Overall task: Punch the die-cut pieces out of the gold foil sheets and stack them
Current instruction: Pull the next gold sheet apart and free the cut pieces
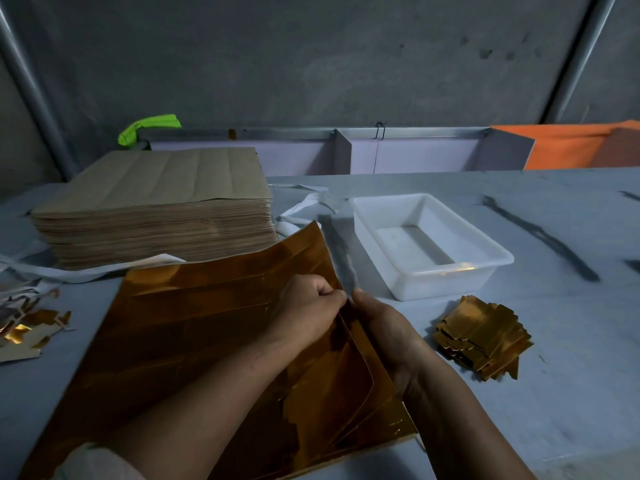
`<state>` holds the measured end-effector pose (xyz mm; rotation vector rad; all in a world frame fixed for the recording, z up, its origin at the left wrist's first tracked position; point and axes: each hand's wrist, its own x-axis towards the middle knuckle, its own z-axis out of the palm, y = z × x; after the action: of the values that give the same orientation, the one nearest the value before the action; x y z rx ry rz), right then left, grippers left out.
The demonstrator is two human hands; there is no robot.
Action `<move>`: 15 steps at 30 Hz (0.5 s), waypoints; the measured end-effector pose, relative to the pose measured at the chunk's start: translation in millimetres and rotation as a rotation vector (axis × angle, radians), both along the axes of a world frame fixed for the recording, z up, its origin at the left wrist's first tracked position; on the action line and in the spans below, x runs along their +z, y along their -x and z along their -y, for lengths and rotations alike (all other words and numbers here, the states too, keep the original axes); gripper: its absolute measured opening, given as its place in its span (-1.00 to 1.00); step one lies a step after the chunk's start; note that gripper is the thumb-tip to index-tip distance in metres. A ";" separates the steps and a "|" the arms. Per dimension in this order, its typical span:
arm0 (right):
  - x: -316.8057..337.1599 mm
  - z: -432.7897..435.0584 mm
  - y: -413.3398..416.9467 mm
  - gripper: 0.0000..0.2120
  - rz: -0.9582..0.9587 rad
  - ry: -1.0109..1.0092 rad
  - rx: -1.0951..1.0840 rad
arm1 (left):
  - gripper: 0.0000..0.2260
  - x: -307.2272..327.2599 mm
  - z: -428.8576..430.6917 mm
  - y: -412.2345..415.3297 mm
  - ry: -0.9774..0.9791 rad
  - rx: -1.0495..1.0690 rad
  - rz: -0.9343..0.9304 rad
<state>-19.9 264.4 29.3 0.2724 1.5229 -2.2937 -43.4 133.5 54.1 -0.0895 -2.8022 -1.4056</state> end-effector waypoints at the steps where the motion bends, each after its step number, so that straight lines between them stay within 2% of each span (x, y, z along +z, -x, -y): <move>1: 0.5 0.6 -0.2 -0.54 0.018 -0.013 0.001 | -0.82 0.6 0.3 0.3 -0.001 0.004 -0.011; 15: 4.5 -2.7 -3.2 -0.60 0.096 -0.246 -0.067 | -0.84 0.3 5.4 3.2 -0.017 0.044 -0.071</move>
<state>-16.7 267.1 33.8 0.4992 1.7700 -2.1073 -46.5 128.1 54.3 -0.0758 -2.7173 -1.3879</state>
